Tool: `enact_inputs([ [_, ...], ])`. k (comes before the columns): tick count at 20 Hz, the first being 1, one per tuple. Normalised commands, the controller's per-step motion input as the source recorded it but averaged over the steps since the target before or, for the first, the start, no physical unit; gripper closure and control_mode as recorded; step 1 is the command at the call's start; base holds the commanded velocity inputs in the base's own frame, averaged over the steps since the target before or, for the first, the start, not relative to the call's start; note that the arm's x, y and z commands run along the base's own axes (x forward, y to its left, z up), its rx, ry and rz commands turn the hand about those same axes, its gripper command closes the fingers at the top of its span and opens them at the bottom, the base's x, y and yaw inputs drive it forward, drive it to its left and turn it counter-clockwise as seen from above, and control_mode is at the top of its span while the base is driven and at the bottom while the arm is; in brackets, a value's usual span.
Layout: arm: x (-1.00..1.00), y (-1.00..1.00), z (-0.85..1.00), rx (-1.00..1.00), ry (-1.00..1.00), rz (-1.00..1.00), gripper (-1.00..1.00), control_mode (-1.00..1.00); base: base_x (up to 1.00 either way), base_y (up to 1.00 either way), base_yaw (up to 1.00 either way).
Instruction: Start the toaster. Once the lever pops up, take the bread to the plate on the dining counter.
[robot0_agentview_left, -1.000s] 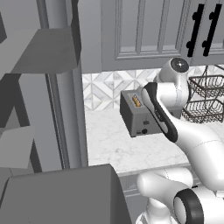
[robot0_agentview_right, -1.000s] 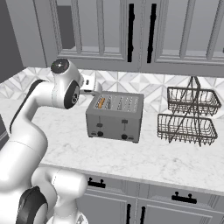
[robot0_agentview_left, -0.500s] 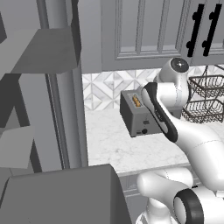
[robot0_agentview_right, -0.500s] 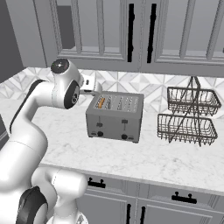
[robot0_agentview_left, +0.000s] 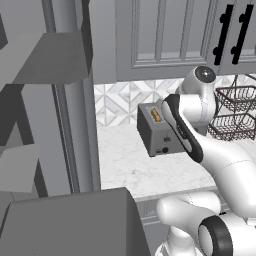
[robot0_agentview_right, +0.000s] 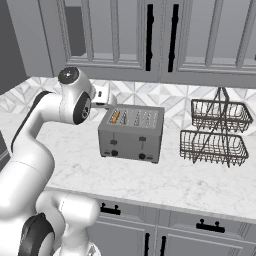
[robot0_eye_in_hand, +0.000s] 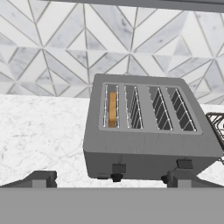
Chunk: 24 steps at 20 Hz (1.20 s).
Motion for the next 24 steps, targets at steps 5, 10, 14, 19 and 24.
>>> enact_inputs([
  [5,0.00,0.00,0.00,0.00,0.00,0.00,-1.00,-1.00,0.00,0.00,0.00],
  [10,0.00,0.00,0.00,0.00,0.00,0.00,-1.00,-1.00,0.00,0.00,0.00],
  [14,0.00,0.00,0.00,0.00,0.00,0.00,-1.00,-1.00,0.00,0.00,0.00],
  [19,0.00,0.00,0.00,0.00,0.00,0.00,-1.00,-1.00,0.00,0.00,0.00],
  [24,0.00,0.00,0.00,0.00,0.00,0.00,-1.00,-1.00,0.00,0.00,0.00],
])
